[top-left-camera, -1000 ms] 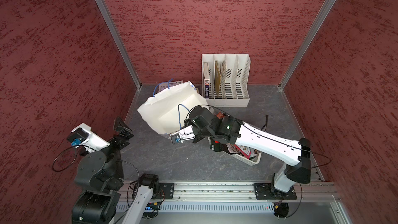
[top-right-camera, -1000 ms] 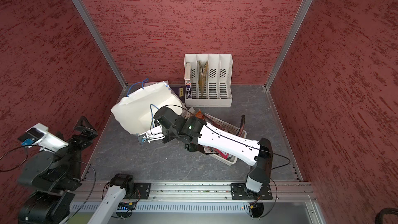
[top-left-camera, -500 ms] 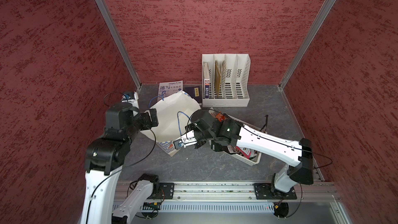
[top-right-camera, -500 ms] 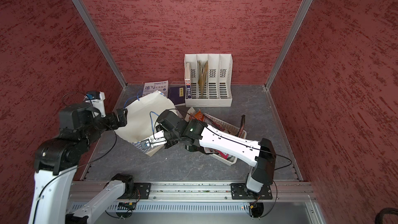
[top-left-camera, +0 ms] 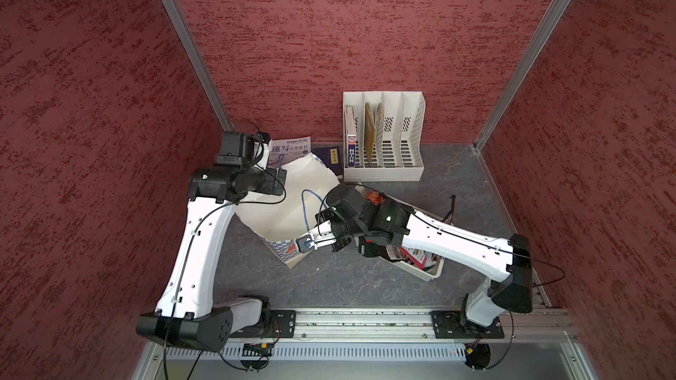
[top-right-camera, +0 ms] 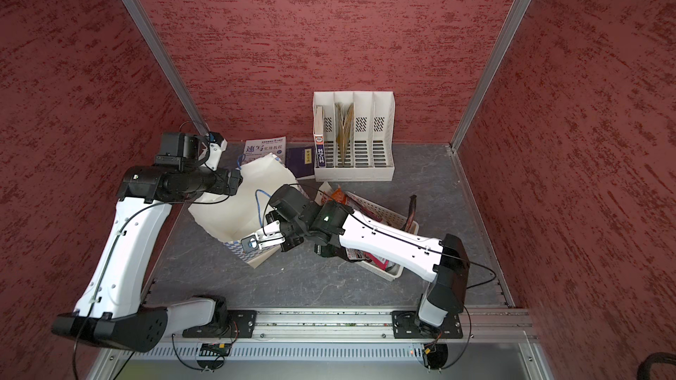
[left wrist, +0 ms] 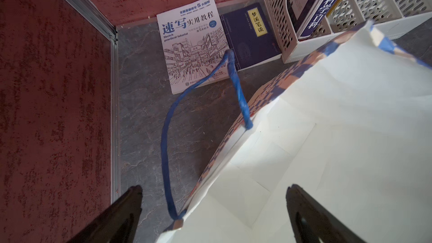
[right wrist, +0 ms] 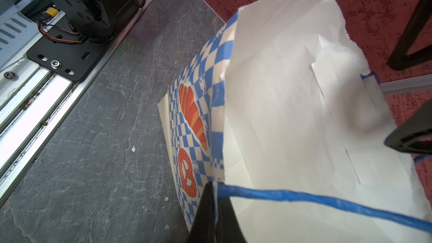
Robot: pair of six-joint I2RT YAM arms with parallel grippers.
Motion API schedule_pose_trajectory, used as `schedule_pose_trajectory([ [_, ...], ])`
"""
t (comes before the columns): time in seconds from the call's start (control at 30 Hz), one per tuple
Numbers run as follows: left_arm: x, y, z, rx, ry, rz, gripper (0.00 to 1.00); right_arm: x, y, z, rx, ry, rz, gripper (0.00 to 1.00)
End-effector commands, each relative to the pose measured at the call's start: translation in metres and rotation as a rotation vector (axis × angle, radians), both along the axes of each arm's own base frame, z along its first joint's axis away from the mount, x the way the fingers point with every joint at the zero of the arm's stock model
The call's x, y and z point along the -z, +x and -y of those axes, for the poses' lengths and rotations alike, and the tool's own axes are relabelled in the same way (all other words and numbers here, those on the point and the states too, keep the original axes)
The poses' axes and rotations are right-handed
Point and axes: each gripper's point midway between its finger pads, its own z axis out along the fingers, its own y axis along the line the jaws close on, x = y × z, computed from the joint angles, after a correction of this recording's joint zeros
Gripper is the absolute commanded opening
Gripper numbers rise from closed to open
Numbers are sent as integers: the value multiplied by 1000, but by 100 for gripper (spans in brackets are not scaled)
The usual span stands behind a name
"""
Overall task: Place the condiment packets inside the bag
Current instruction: Place the paper bag at the center of the board.
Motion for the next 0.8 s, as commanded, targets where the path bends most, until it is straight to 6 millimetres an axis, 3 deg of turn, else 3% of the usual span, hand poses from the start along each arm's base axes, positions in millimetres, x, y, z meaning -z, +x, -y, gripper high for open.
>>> schedule_pose_trajectory([
  [0.0,-1,7,3,67,-52,3,95,-9,-3,12,-2,11,-6,0],
  [0.23,11,22,18,151,-179,-58,82,-10,-2,15,2,11,-1,0],
  [0.33,18,20,27,180,-209,-95,69,-11,2,16,20,19,10,0],
  [0.43,24,19,28,169,-185,-113,48,-14,3,16,36,32,9,4],
  [0.6,28,18,22,117,-163,-124,15,-24,7,19,63,72,32,33],
  [0.67,25,17,21,85,-179,-114,4,-31,7,20,77,97,34,62],
  [0.77,15,14,17,-12,-249,-97,2,-58,-1,25,96,190,-8,87],
])
